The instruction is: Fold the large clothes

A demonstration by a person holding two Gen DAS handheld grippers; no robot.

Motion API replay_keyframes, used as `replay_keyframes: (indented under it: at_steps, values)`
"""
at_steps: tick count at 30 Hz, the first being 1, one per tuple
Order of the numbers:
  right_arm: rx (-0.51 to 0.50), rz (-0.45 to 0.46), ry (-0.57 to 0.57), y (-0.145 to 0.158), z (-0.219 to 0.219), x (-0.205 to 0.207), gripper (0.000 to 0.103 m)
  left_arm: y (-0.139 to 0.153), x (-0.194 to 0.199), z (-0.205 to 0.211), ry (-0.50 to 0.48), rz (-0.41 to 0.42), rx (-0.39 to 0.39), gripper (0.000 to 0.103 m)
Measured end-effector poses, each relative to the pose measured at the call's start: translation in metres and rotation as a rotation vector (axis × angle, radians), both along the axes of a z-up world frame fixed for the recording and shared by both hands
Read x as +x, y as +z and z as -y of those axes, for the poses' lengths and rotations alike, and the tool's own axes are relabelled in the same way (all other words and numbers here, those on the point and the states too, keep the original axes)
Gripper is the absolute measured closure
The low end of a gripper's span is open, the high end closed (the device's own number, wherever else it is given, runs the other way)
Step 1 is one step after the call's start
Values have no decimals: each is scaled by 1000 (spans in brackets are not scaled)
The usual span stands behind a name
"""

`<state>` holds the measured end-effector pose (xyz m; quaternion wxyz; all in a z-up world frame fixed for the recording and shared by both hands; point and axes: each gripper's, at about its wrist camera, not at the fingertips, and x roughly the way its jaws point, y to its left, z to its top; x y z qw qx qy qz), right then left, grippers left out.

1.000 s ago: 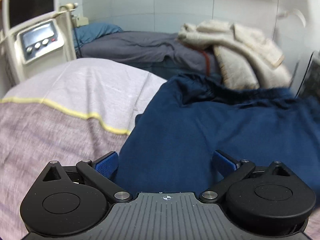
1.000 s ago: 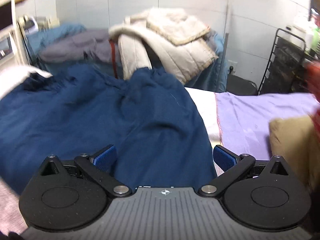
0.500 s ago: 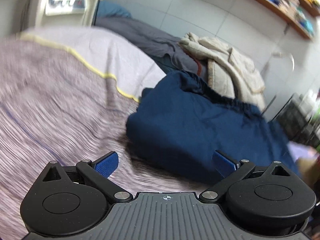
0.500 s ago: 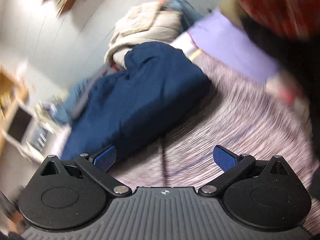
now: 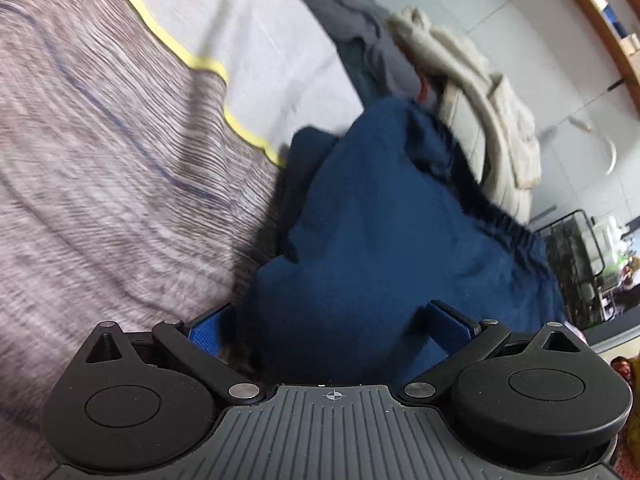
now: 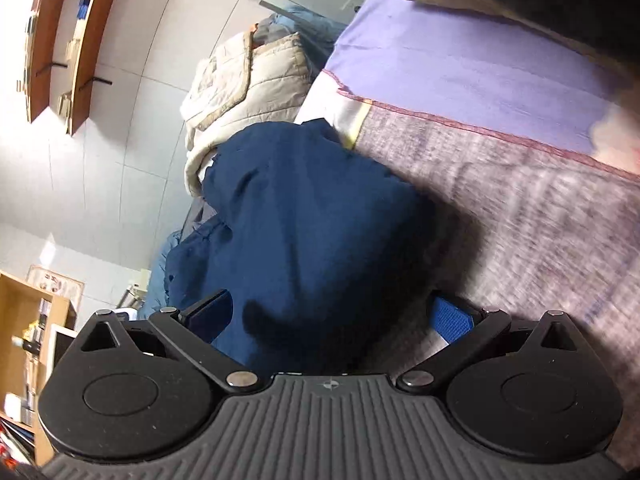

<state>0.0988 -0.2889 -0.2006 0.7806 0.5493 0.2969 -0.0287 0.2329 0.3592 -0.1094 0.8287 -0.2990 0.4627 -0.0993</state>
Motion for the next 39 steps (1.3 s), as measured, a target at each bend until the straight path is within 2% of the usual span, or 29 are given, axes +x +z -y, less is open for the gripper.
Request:
replay_keyframes:
  at_steps: [3,8,12,14,19,22,25,27,32,36,39]
  values:
    - [47,-26,-22,-5,2,14,0,-10,20,6,-6,-34,-72,0]
    - [54,-59,-48,-4,1,31,0,-13,38,4,17,-65,-97,0]
    - [36,-105,-52,-1,-3,39,2,-6,40,2,2,-99,-83,0]
    - [-12,-145,-54,3,-7,38,15,0,39,4,-1,-100,-57,0]
    - [-35,-184,-43,9,-10,40,28,14,36,24,-16,-48,50,0]
    - [-83,-209,-22,17,-15,44,37,19,33,33,-21,-28,107,0]
    - [-163,-226,8,33,-24,50,50,34,30,52,-62,17,225,7]
    - [-235,-237,33,45,-34,53,54,42,29,67,-87,50,311,9]
    - [-375,-260,80,72,-56,62,60,54,23,80,-75,102,363,21]
    - [-458,-204,148,101,-75,65,63,81,18,84,-120,186,378,24]
    - [-458,-171,181,121,-86,65,65,105,19,87,-138,247,379,27]
